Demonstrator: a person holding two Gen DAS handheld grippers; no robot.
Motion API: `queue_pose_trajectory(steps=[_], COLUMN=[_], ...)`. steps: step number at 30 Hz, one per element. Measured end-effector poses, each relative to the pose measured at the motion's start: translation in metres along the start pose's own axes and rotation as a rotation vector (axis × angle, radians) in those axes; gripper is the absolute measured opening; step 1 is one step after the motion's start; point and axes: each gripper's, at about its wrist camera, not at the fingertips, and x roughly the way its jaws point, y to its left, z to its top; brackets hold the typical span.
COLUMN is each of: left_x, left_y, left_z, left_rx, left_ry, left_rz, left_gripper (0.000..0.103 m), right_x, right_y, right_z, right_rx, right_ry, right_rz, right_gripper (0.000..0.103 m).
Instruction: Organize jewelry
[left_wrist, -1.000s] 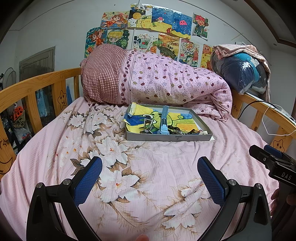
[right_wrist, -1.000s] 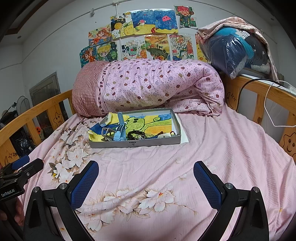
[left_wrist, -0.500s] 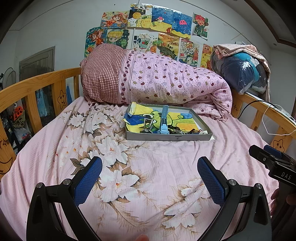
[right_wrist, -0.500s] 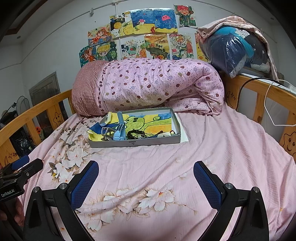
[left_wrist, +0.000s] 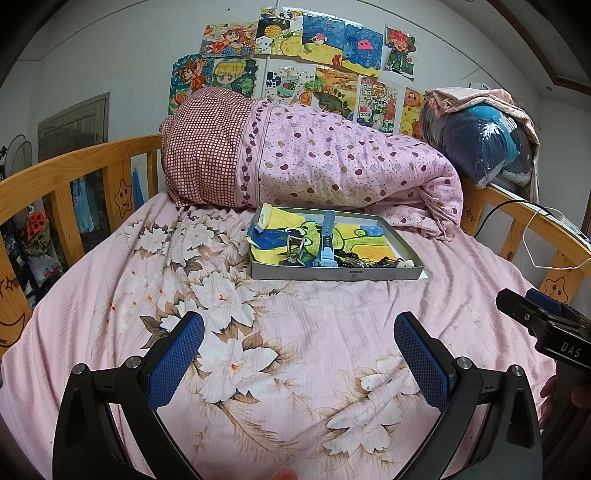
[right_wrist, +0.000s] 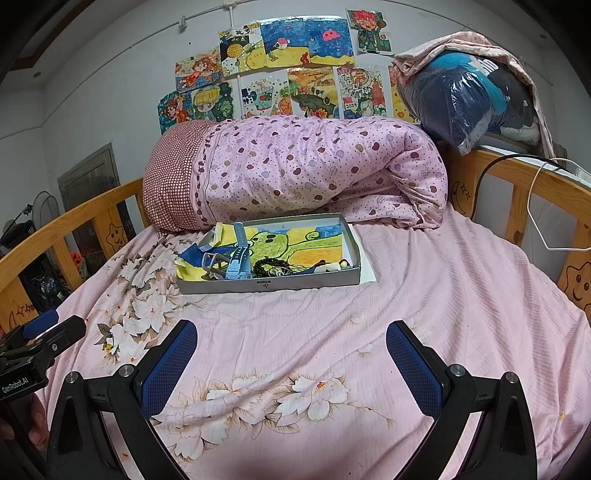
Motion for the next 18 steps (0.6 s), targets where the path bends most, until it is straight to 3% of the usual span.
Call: queue_pose_trajectory(steps=[18], left_x=[-0.005], left_y=[-0.008], left_z=[-0.002], left_rx=[0.008], left_ry=[-0.017], left_rz=[0.04], left_gripper=[0.101], right_x=[0.0], right_y=[-0.001], right_z=[0.001], right_rx=[0.0], right_ry=[0.002], right_rz=[0.0], right_gripper=[0.103])
